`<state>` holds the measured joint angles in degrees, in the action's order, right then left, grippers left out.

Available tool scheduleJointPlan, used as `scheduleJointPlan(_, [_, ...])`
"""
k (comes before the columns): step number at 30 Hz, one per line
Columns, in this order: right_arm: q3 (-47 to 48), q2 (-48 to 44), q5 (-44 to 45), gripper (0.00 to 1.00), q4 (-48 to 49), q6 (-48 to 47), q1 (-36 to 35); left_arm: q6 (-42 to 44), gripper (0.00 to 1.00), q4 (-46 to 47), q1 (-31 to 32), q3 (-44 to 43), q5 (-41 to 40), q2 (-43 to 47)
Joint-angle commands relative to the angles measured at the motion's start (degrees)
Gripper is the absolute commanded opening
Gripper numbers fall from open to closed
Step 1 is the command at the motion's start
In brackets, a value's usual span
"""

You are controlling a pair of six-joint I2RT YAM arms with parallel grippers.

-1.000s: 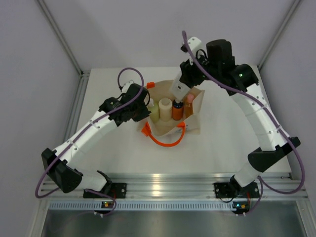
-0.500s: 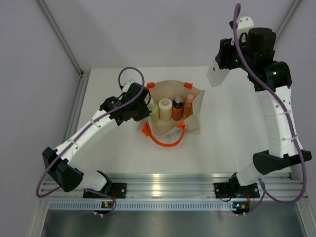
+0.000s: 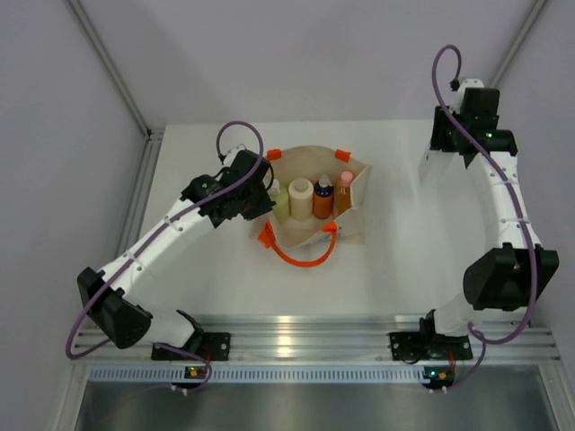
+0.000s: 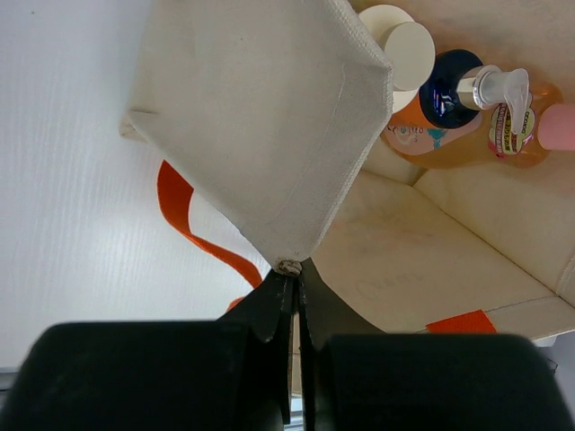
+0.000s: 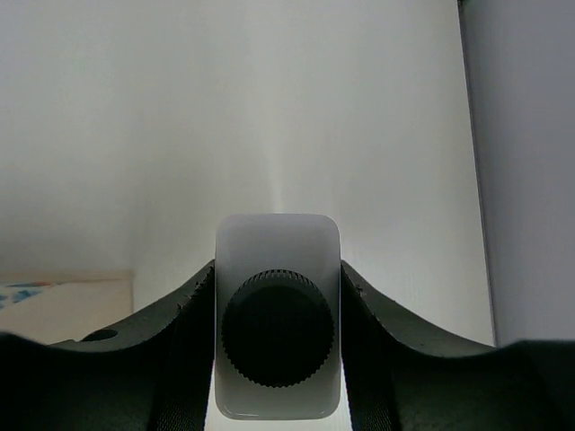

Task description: Take the personal care products out of the canvas bag

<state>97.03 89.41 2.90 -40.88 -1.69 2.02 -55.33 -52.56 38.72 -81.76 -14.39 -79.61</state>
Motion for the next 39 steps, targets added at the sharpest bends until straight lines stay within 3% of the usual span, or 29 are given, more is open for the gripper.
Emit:
scheduleJointPlan(1, [-4.2,-1.8,-2.3,0.00,21.0,0.6,1.1,0.4,0.00,-1.2,0.0,-1.0,2.2,0.6])
scheduleJointPlan(11, [-26.6,-3.1,-4.3,0.00,44.3,6.8,0.6,1.1,0.00,-1.2,0.0,-1.8,3.0,-0.1])
scheduleJointPlan(19, [-28.4,0.5,-1.1,0.00,41.4,3.3,-1.6,0.9,0.00,-1.2,0.0,-1.4,3.6,-0.5])
scheduleJointPlan(21, [-27.3,1.1,-0.2,0.07,38.6,3.3,-1.6,0.8,0.00,-1.2,0.0,-1.2,3.7,-0.5])
scheduleJointPlan(23, [-26.6,1.3,-0.2,0.29,37.5,2.9,-1.6,0.6,0.00,-1.2,0.0,-1.1,3.8,-0.3])
scheduleJointPlan(33, [-20.4,-0.7,-1.7,0.78,30.7,2.5,-1.6,0.0,0.00,-1.1,0.0,0.0,4.4,0.5])
scheduleJointPlan(36, [-17.2,-2.0,-1.6,0.84,27.0,2.2,-4.0,0.1,0.00,-1.1,0.0,0.1,4.5,0.8])
scheduleJointPlan(39, [-14.2,-4.7,-1.2,0.82,22.3,2.1,-7.5,-0.1,0.00,-0.5,0.0,0.1,4.6,1.2])
